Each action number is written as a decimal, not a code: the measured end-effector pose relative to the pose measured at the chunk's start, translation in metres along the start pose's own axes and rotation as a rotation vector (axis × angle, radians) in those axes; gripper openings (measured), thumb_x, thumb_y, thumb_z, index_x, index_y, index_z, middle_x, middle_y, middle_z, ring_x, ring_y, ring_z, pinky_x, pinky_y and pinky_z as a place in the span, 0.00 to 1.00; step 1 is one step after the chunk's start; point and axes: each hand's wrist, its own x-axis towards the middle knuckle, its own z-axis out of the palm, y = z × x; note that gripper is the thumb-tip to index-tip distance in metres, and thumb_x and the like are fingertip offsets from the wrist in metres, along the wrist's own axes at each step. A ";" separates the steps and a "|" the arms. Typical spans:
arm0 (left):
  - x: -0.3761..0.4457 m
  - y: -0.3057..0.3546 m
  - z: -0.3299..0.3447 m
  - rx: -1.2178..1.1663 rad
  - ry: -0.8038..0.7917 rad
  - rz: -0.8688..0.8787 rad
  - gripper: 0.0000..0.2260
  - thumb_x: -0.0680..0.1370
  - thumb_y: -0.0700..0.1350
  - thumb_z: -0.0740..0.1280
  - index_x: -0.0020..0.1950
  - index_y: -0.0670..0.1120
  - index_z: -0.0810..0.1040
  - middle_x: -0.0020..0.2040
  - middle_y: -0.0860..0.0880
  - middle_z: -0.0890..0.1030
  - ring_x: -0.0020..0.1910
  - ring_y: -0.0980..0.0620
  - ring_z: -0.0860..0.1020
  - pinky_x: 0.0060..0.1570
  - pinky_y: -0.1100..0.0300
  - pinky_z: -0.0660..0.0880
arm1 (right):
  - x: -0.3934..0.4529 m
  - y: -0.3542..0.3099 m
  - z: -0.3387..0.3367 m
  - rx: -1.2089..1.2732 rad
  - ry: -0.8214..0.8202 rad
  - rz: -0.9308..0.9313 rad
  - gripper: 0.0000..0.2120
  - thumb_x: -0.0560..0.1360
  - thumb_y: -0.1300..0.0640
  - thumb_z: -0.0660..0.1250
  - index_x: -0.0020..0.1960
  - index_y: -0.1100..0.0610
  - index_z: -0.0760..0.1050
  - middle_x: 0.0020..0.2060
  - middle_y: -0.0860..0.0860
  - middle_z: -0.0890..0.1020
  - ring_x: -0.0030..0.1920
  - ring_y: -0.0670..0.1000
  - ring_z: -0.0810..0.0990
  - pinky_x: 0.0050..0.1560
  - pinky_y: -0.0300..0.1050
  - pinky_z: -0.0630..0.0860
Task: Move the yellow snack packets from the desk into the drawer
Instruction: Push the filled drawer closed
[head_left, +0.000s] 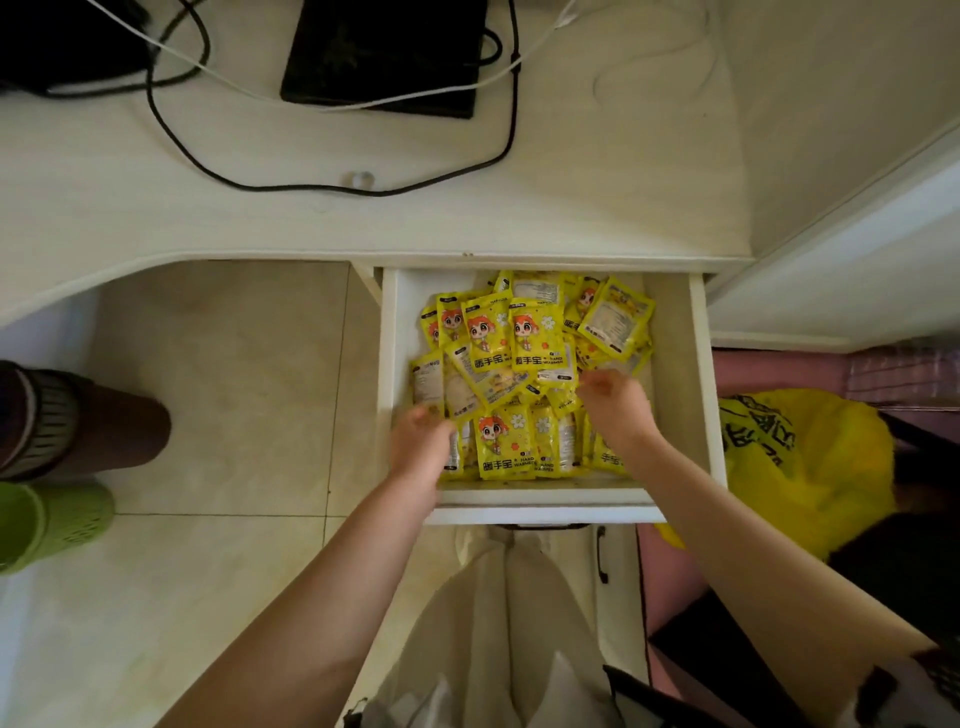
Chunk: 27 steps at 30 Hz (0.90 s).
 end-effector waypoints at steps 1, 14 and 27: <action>-0.006 -0.003 -0.003 -0.005 -0.014 -0.001 0.17 0.75 0.36 0.64 0.64 0.44 0.73 0.49 0.47 0.78 0.42 0.50 0.77 0.49 0.51 0.78 | -0.009 0.006 -0.002 0.024 0.009 -0.002 0.15 0.76 0.60 0.60 0.62 0.55 0.76 0.43 0.52 0.80 0.37 0.51 0.76 0.37 0.42 0.72; -0.076 -0.072 -0.006 -0.203 -0.192 -0.088 0.05 0.79 0.40 0.64 0.52 0.41 0.77 0.46 0.40 0.84 0.44 0.43 0.82 0.48 0.53 0.78 | -0.094 0.105 -0.032 0.409 -0.003 0.183 0.09 0.79 0.60 0.61 0.53 0.62 0.78 0.42 0.56 0.83 0.47 0.55 0.80 0.50 0.51 0.78; -0.065 -0.092 0.011 -0.477 -0.160 -0.326 0.16 0.81 0.45 0.63 0.66 0.41 0.68 0.58 0.38 0.78 0.46 0.42 0.81 0.41 0.52 0.77 | -0.079 0.147 -0.066 0.875 -0.082 0.582 0.16 0.79 0.57 0.63 0.64 0.63 0.70 0.60 0.62 0.78 0.59 0.62 0.79 0.43 0.55 0.81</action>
